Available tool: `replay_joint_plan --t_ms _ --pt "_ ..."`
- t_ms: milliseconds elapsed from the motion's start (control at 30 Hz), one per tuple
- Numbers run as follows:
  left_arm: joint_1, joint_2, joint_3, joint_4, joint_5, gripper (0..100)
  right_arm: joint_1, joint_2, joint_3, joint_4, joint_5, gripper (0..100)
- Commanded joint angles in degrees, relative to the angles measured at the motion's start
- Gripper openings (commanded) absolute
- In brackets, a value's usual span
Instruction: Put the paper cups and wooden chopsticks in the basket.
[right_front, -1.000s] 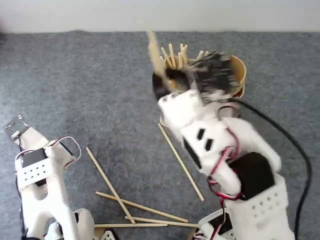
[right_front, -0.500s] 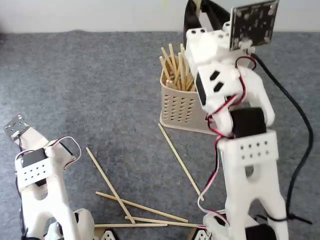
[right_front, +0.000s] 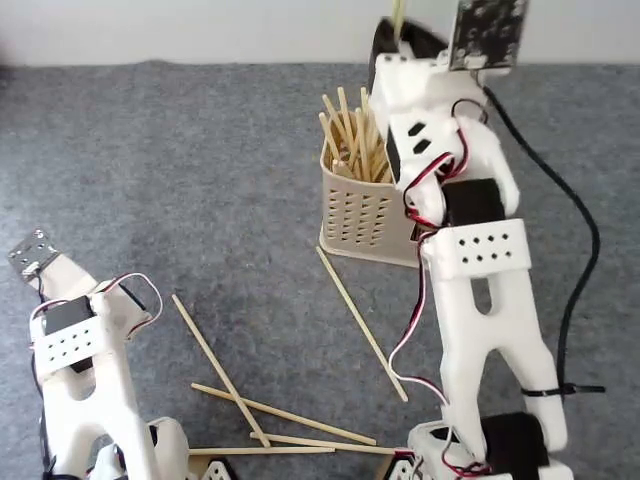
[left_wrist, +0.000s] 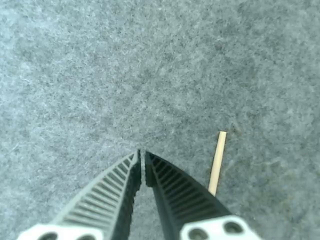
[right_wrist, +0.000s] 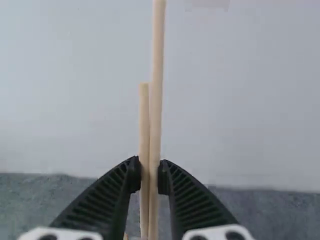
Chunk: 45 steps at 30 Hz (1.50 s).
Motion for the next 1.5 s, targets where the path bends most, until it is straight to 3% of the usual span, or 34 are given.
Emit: replay_joint_plan --t_ms 0,133,267,433,667,1100,1467 --pt "-0.44 -1.76 -0.31 -1.05 -0.53 1 0.57 -5.05 0.18 4.79 -0.97 17.3" --pt "-0.26 -1.76 -0.31 -1.05 -0.53 1 0.57 -11.47 0.18 11.30 -1.14 31.4" --pt "-0.26 -1.76 -0.31 -1.05 -0.53 1 0.57 -20.53 0.53 18.42 -5.80 31.8" --pt "-0.26 -1.67 -0.31 -1.05 -0.53 1 0.22 -28.00 0.53 35.38 -12.75 31.7" --pt "-0.18 -1.76 -0.04 -1.14 -0.53 1 0.13 -29.58 3.96 51.56 -14.33 31.7" --pt "-10.81 -1.76 -4.18 -2.29 -0.44 1 -15.78 -30.20 36.92 45.58 -0.79 31.7" --pt "-10.73 -1.76 -3.91 -2.37 -0.44 1 -16.22 -29.58 57.85 17.27 7.47 31.7"
